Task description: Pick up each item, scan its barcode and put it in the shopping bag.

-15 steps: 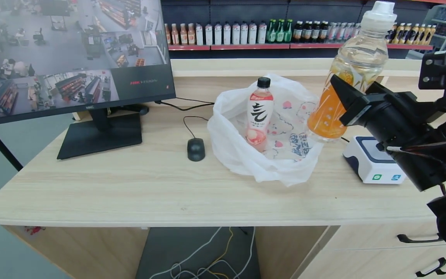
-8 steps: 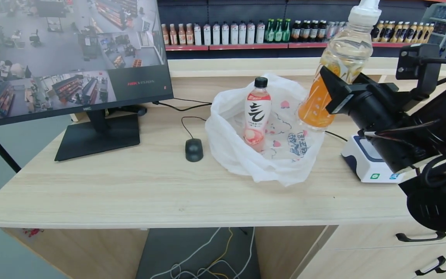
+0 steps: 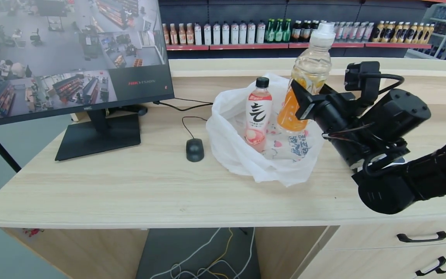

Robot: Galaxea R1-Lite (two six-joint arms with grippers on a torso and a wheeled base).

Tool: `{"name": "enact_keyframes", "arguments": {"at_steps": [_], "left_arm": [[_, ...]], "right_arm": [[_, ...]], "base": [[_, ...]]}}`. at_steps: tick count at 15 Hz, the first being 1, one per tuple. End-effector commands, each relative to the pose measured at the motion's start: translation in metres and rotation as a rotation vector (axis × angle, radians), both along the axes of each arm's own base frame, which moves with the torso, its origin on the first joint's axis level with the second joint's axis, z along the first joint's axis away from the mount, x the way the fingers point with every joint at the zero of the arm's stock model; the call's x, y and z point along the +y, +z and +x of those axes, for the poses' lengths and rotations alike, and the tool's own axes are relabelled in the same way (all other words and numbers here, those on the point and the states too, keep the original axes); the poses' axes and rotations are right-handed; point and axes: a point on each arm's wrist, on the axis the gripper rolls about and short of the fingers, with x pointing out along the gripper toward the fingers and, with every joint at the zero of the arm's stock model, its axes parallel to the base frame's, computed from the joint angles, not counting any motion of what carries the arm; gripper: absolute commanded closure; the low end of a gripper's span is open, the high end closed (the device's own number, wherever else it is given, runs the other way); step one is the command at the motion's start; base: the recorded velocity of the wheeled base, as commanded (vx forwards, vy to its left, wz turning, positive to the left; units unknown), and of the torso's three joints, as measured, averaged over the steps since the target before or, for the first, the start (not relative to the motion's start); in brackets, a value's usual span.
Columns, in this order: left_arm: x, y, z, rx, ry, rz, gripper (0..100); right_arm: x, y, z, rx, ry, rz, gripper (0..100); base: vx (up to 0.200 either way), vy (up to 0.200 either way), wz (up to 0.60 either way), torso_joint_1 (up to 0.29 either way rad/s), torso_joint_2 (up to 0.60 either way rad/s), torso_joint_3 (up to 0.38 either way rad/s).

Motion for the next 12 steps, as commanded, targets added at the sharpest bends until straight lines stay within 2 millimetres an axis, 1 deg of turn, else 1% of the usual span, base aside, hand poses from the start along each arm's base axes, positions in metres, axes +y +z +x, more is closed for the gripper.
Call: {"name": "enact_keyframes", "arguments": {"at_steps": [1, 2, 6, 7, 9, 12], "left_arm": [[0.000, 0.000, 0.000, 0.000, 0.001, 0.000, 0], [0.000, 0.000, 0.000, 0.000, -0.002, 0.000, 0], [0.000, 0.000, 0.000, 0.000, 0.000, 0.000, 0], [0.000, 0.000, 0.000, 0.000, 0.000, 0.000, 0], [0.000, 0.000, 0.000, 0.000, 0.000, 0.001, 0], [0.000, 0.000, 0.000, 0.000, 0.001, 0.001, 0]], "right_arm": [[0.005, -0.018, 0.013, 0.037, -0.003, -0.017, 100], [0.007, -0.026, 0.020, 0.053, -0.004, -0.025, 100], [0.011, -0.043, 0.029, 0.089, -0.006, -0.048, 100], [0.009, -0.048, 0.032, 0.098, -0.013, -0.052, 100], [0.003, -0.052, 0.037, 0.107, -0.032, -0.055, 100], [-0.001, -0.056, 0.040, 0.117, -0.042, -0.057, 100]], "base": [[0.000, 0.000, 0.00, 0.000, 0.00, 0.000], [0.000, 0.000, 0.00, 0.000, 0.00, 0.000], [0.000, 0.000, 0.00, 0.000, 0.00, 0.000], [0.000, 0.000, 0.00, 0.000, 0.00, 0.000], [0.000, 0.000, 0.00, 0.000, 0.00, 0.000], [0.000, 0.000, 0.00, 0.000, 0.00, 0.000]]}}
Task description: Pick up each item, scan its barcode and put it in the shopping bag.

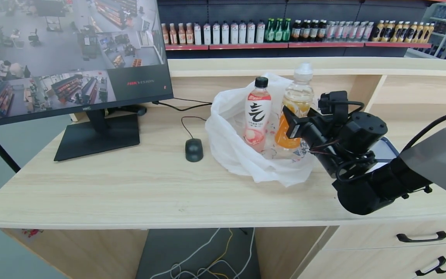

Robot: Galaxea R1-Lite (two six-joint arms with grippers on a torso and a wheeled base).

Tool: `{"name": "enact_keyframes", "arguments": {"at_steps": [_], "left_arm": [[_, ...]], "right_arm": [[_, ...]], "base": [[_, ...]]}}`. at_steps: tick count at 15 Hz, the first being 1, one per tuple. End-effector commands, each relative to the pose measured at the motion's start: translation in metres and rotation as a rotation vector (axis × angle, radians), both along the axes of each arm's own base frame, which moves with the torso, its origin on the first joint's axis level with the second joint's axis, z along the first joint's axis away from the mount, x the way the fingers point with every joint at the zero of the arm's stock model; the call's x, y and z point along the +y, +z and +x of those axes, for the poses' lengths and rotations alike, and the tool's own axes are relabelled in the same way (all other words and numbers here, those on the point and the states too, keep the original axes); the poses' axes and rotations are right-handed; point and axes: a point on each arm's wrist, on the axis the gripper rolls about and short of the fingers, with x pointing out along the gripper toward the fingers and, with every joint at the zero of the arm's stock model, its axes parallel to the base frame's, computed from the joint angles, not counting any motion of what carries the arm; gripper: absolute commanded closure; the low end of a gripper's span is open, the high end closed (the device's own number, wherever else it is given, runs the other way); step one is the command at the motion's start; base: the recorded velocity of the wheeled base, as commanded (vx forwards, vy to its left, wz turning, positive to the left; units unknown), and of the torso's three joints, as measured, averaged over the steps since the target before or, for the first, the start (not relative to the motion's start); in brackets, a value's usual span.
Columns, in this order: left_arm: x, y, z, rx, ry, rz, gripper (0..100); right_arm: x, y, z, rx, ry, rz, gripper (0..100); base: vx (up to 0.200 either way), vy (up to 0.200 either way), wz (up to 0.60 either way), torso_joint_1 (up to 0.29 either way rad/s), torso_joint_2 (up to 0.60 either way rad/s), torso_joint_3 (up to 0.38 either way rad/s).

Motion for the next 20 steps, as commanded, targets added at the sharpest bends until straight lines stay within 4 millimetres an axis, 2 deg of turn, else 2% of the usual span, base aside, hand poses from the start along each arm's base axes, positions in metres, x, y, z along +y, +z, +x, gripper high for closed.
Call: {"name": "enact_keyframes", "arguments": {"at_steps": [1, 19, 20], "left_arm": [[0.000, 0.000, 0.000, 0.000, -0.002, 0.000, 0], [0.000, 0.000, 0.000, 0.000, -0.002, 0.000, 0], [0.000, 0.000, 0.000, 0.000, -0.002, 0.000, 0]], "right_arm": [[-0.001, -0.004, 0.003, 0.009, -0.004, -0.004, 100], [0.000, -0.021, 0.001, 0.065, 0.004, -0.020, 100], [0.000, -0.021, 0.000, 0.063, 0.004, -0.019, 0]], "base": [[0.000, 0.000, 0.00, 0.000, 0.00, 0.000], [0.000, 0.000, 0.00, 0.000, 0.00, 0.000], [0.000, 0.000, 0.00, 0.000, 0.00, 0.000]]}}
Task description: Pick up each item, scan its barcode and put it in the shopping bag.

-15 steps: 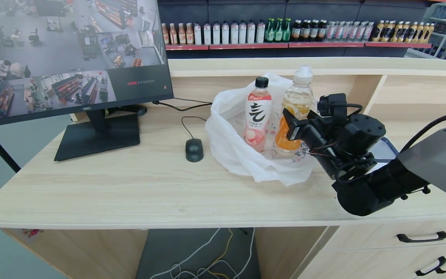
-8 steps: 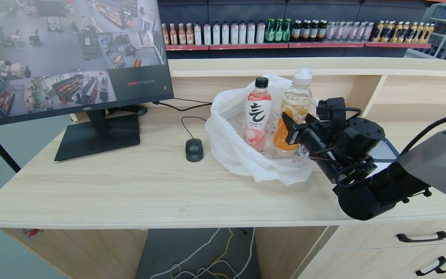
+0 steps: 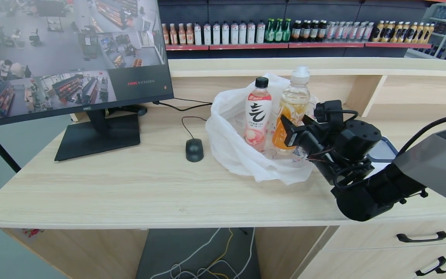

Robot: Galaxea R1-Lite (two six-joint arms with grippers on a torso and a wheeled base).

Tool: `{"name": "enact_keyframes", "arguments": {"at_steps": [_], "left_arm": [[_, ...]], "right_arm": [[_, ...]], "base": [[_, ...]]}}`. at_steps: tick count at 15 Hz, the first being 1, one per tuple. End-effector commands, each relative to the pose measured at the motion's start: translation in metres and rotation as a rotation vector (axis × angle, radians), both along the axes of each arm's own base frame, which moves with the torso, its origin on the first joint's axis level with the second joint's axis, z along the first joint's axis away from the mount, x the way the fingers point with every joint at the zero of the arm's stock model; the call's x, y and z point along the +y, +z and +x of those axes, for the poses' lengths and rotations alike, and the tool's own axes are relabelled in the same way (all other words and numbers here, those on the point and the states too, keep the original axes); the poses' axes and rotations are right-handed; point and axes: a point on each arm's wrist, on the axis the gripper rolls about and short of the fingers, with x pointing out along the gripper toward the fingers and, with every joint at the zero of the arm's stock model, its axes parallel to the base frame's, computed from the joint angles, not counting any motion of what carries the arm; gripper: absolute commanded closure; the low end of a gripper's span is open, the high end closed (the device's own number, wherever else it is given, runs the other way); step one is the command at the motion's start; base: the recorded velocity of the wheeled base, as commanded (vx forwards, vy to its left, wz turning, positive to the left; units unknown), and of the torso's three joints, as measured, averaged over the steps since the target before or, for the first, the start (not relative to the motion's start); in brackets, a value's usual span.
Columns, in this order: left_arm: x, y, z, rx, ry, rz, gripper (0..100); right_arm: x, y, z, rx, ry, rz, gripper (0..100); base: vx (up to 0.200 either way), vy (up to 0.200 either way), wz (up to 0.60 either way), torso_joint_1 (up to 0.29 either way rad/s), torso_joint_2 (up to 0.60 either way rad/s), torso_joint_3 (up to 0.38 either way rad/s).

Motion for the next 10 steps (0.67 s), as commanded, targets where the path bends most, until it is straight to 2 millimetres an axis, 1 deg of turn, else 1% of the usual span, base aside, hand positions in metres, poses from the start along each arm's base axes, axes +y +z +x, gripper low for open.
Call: {"name": "enact_keyframes", "arguments": {"at_steps": [1, 5, 7, 9, 10], "left_arm": [[0.000, 0.000, 0.000, 0.000, 0.000, 0.000, 0], [0.000, 0.000, 0.000, 0.000, 0.000, 0.000, 0], [0.000, 0.000, 0.000, 0.000, 0.000, 0.001, 0], [0.000, 0.000, 0.000, 0.000, -0.001, 0.000, 0], [0.000, 0.000, 0.000, 0.000, 0.000, 0.000, 0]], "right_arm": [[0.000, 0.000, 0.000, 0.001, 0.002, 0.009, 0], [-0.001, 0.004, -0.002, -0.005, 0.001, 0.021, 0], [-0.002, 0.009, -0.006, -0.012, 0.003, 0.023, 0], [-0.008, 0.017, -0.018, -0.014, -0.002, 0.024, 0], [-0.013, 0.027, -0.029, -0.024, -0.003, 0.032, 0]], "base": [[0.000, 0.000, 0.00, 0.000, 0.00, 0.000], [0.000, 0.000, 0.00, 0.000, 0.00, 0.000], [0.000, 0.000, 0.00, 0.000, 0.00, 0.000], [0.000, 0.000, 0.00, 0.000, 0.00, 0.000], [0.000, 0.000, 0.00, 0.000, 0.00, 0.000]]}}
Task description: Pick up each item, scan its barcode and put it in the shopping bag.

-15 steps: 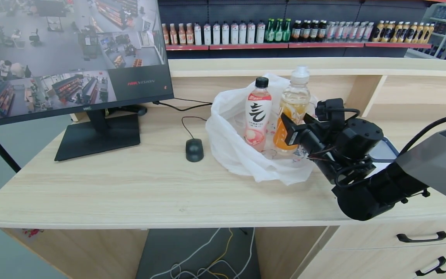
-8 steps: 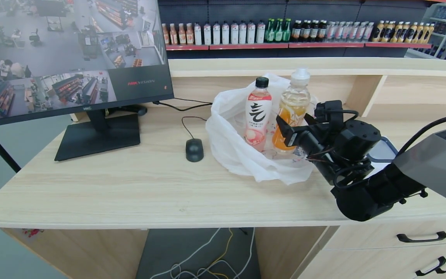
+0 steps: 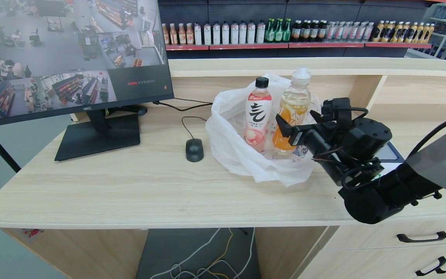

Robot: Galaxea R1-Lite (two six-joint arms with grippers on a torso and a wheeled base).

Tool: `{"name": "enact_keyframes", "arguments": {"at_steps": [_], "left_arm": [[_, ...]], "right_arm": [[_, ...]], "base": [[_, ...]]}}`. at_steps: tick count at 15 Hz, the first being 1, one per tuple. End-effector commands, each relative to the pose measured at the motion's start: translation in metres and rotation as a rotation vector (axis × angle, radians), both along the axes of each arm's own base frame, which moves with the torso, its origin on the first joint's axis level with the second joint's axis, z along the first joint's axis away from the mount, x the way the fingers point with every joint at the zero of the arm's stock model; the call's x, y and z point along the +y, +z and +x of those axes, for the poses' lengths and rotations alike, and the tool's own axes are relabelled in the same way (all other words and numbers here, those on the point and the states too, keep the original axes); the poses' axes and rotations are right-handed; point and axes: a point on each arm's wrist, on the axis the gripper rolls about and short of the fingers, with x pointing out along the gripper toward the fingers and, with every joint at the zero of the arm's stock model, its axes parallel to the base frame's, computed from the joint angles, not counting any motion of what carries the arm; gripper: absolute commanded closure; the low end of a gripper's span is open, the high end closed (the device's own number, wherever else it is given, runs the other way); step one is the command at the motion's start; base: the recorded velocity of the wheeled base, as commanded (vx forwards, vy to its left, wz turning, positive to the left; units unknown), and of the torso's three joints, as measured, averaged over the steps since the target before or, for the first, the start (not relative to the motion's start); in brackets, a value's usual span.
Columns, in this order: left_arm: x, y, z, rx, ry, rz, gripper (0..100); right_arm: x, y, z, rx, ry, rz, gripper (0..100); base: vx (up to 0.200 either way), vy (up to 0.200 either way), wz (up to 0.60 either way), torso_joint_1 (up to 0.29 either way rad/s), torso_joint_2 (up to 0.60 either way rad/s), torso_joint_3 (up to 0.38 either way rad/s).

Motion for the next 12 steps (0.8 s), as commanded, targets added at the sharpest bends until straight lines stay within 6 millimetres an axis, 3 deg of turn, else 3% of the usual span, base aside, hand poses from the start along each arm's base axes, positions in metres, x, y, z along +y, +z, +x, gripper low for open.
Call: {"name": "enact_keyframes", "arguments": {"at_steps": [1, 3, 7, 10, 12], "left_arm": [[0.000, 0.000, 0.000, 0.000, 0.000, 0.000, 0], [0.000, 0.000, 0.000, 0.000, -0.002, 0.000, 0], [0.000, 0.000, 0.000, 0.000, 0.000, 0.000, 0], [0.000, 0.000, 0.000, 0.000, 0.000, 0.000, 0], [0.000, 0.000, 0.000, 0.000, -0.002, 0.006, 0]], "right_arm": [[-0.010, 0.024, -0.025, -0.034, -0.002, 0.020, 0], [-0.022, 0.042, -0.056, -0.056, 0.000, 0.030, 0], [-0.039, 0.054, -0.096, -0.066, -0.007, 0.035, 0], [-0.060, 0.054, -0.128, -0.057, -0.039, 0.030, 0], [-0.077, 0.053, -0.161, -0.059, -0.068, 0.026, 0]], "base": [[0.000, 0.000, 0.00, 0.000, 0.00, 0.000], [0.000, 0.000, 0.00, 0.000, 0.00, 0.000], [0.000, 0.000, 0.00, 0.000, 0.00, 0.000], [0.000, 0.000, 0.00, 0.000, 0.00, 0.000], [0.000, 0.000, 0.00, 0.000, 0.00, 0.000]]}}
